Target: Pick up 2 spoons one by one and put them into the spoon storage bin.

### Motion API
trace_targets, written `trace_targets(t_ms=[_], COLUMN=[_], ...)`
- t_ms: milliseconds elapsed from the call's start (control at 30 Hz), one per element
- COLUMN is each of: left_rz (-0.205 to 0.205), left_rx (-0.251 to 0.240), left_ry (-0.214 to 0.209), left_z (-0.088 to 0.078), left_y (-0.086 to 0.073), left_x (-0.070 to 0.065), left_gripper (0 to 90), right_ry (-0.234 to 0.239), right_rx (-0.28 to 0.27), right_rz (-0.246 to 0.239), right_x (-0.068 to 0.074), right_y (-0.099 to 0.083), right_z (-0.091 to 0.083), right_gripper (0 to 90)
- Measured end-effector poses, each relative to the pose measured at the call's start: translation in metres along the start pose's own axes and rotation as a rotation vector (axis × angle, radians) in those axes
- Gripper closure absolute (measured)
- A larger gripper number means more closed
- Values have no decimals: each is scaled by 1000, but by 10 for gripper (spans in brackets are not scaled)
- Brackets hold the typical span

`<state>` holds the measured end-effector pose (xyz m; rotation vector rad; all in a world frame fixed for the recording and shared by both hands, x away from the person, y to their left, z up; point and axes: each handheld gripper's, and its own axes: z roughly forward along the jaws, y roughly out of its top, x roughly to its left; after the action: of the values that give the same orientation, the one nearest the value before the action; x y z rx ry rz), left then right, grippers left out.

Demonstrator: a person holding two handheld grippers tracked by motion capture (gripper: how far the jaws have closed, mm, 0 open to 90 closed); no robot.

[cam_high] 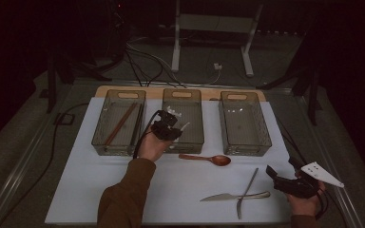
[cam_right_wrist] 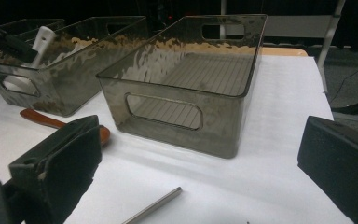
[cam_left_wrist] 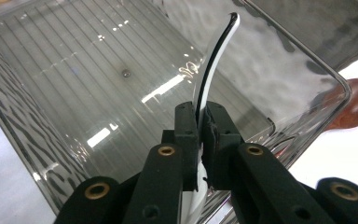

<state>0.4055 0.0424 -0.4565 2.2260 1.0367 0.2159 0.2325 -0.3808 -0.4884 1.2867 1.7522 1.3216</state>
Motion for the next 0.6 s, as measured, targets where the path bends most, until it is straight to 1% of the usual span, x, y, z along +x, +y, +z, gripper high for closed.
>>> trace_targets(t_ms=[133, 200, 367, 433, 500, 533, 600], left_rz=[-2, -11, -22, -26, -27, -25, -17], left_rx=[4, -10, -43, -52, -65, -69, -74], left_ry=[-7, -8, -21, -13, -19, -16, -22], left_z=[-1, -1, -4, -5, -7, -8, -9], left_y=[0, -1, -1, -1, 0, 0, 0], left_x=[1, 1, 1, 0, -1, -1, -2], left_gripper=[759, 711, 497, 397, 327, 295, 215], right_ry=[0, 0, 0, 1, 1, 1, 0], right_rx=[0, 0, 0, 1, 1, 1, 1], right_rz=[1, 0, 2, 1, 0, 0, 1], right_x=[0, 0, 0, 0, 0, 0, 0], right_y=[0, 0, 0, 0, 0, 0, 0], right_z=[0, 0, 0, 0, 0, 0, 0], right_gripper=[0, 0, 0, 0, 0, 0, 0])
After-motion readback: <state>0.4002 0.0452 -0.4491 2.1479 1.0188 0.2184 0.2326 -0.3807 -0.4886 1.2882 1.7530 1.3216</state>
